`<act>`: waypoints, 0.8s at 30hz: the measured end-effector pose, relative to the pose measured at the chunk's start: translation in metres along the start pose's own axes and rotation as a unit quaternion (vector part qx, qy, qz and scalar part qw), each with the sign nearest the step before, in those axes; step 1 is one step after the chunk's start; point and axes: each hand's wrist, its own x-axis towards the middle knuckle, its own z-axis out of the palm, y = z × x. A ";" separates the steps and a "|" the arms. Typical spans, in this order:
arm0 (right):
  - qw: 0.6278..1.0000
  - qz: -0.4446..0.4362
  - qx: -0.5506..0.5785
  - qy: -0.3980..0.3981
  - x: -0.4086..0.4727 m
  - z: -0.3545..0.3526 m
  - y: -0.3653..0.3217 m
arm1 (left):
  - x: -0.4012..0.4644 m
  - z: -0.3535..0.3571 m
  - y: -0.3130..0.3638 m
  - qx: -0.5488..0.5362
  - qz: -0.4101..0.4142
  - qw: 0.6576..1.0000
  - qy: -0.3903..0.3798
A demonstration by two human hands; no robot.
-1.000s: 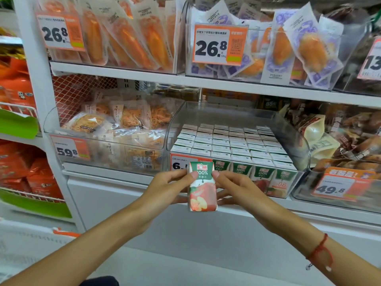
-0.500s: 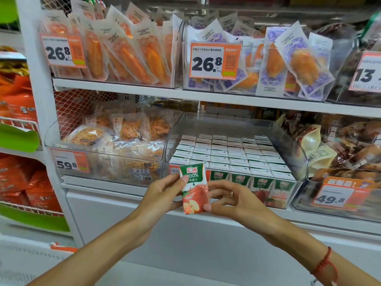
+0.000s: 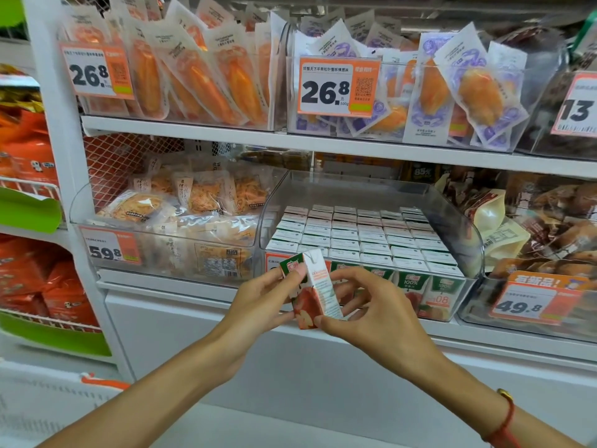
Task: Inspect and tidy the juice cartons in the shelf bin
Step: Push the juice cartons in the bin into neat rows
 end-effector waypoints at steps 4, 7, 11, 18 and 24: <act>0.999 -0.030 -0.007 -0.013 -0.001 0.003 -0.003 | -0.001 -0.001 0.003 0.010 0.002 1.000 -0.004; 0.991 0.018 0.115 -0.062 0.006 -0.002 -0.003 | 0.000 -0.006 0.005 -0.001 -0.008 1.000 -0.023; 0.975 0.084 0.172 -0.114 0.011 -0.010 0.001 | 0.002 -0.010 0.005 -0.016 -0.030 0.998 -0.061; 0.954 0.132 0.198 -0.185 0.013 -0.011 0.003 | 0.008 -0.013 0.004 -0.078 -0.037 0.994 -0.067; 0.938 0.138 0.243 -0.205 0.012 -0.011 0.000 | 0.006 -0.010 0.002 -0.060 -0.024 0.994 -0.089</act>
